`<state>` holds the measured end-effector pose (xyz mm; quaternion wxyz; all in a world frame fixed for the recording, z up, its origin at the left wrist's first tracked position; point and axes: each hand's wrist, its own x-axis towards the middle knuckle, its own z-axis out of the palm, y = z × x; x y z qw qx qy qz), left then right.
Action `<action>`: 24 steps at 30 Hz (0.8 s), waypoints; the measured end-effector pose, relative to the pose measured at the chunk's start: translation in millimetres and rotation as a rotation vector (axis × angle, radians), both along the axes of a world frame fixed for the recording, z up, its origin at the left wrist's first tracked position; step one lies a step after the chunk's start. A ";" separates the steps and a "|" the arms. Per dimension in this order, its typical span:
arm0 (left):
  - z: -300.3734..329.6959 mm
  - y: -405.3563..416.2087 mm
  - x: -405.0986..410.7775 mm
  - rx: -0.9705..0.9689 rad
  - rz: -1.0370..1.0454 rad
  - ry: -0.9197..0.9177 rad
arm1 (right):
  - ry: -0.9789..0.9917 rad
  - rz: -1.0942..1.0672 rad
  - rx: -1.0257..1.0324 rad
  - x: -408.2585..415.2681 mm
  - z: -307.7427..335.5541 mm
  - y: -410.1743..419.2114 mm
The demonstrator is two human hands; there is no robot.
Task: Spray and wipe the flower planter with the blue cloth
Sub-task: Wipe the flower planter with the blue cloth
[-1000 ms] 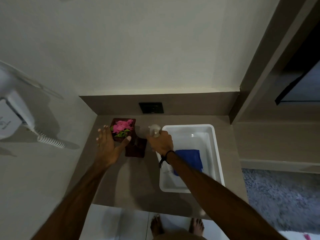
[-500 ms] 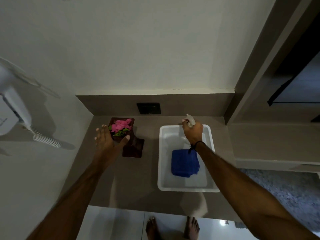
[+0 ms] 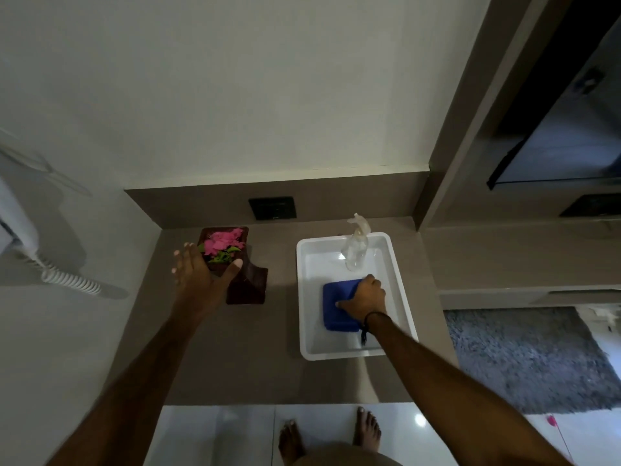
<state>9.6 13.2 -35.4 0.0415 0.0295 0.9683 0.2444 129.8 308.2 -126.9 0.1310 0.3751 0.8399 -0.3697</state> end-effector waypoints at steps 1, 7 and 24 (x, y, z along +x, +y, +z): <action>0.0 -0.2 -0.5 0.000 0.004 -0.005 | -0.029 0.015 0.010 0.0 1.2 -3.8; 0.7 1.1 -3.1 -0.003 0.019 -0.032 | -0.035 -0.192 -0.237 -6.9 10.2 -1.7; -8.7 -0.8 -7.1 -0.029 0.028 -0.031 | 0.502 -0.189 -0.672 -79.6 61.3 -146.3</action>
